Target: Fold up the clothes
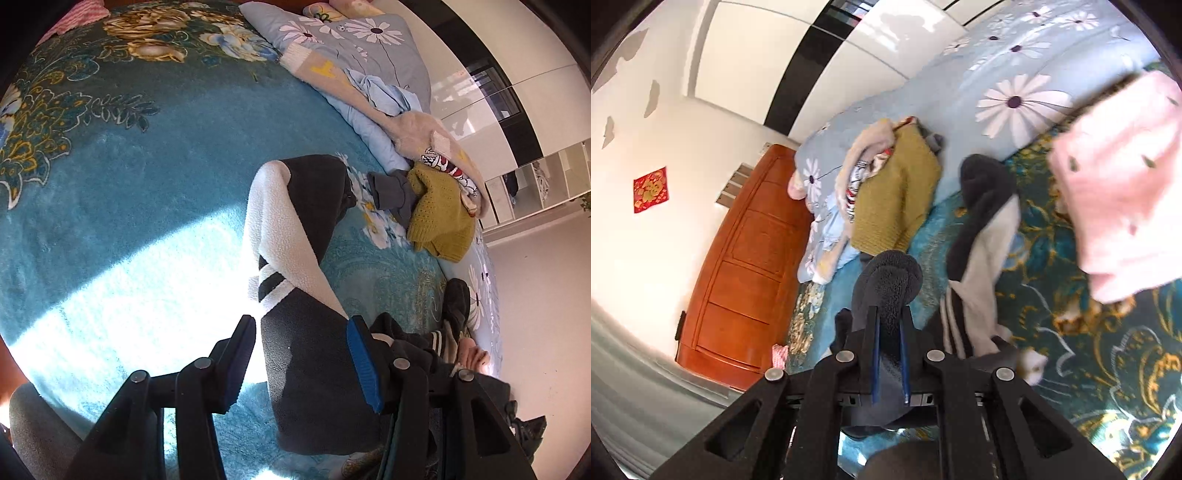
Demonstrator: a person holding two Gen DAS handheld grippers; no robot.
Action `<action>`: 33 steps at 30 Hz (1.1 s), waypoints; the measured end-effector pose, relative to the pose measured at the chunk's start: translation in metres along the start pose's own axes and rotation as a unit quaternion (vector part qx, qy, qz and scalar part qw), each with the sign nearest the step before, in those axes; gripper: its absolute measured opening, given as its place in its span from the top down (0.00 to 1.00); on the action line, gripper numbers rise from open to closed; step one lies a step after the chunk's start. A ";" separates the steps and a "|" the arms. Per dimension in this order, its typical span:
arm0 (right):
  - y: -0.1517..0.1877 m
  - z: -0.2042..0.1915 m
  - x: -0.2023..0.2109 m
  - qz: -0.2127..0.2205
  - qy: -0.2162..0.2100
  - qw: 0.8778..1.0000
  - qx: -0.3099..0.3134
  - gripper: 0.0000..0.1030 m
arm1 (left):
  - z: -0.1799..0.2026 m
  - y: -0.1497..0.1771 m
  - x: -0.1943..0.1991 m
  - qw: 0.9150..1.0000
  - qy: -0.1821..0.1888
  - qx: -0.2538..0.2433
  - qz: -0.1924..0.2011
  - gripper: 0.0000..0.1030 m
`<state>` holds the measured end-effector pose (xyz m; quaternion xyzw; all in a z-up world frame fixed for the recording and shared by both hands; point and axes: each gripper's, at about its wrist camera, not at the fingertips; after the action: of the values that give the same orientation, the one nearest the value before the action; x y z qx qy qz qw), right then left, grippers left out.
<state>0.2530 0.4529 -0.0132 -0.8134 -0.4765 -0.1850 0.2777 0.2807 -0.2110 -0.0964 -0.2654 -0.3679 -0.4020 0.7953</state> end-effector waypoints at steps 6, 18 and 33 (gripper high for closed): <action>0.032 0.064 0.003 -0.028 0.080 0.993 -0.077 0.91 | 0.006 -0.016 -0.015 0.999 -0.033 0.017 0.004 0.46; -0.010 0.030 -0.022 -0.035 0.197 0.980 0.021 0.47 | 0.017 -0.047 -0.057 0.994 -0.101 0.045 -0.013 0.41; -0.071 0.023 -0.214 -0.153 0.282 0.946 0.050 0.48 | 0.032 -0.056 -0.104 0.983 -0.174 -0.008 -0.051 0.53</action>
<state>0.0895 0.3514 -0.1320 -0.6302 -0.5060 -0.4235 0.4091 0.1795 -0.1719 -0.1538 -0.3186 -0.5106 -0.3923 0.6956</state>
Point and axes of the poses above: each gripper's, at about its wrist camera, not at the fingertips, and x roughly against the way its jaws point, z to its right, y to its underside, and after that the axes turned 7 degrees about -z, right-handed
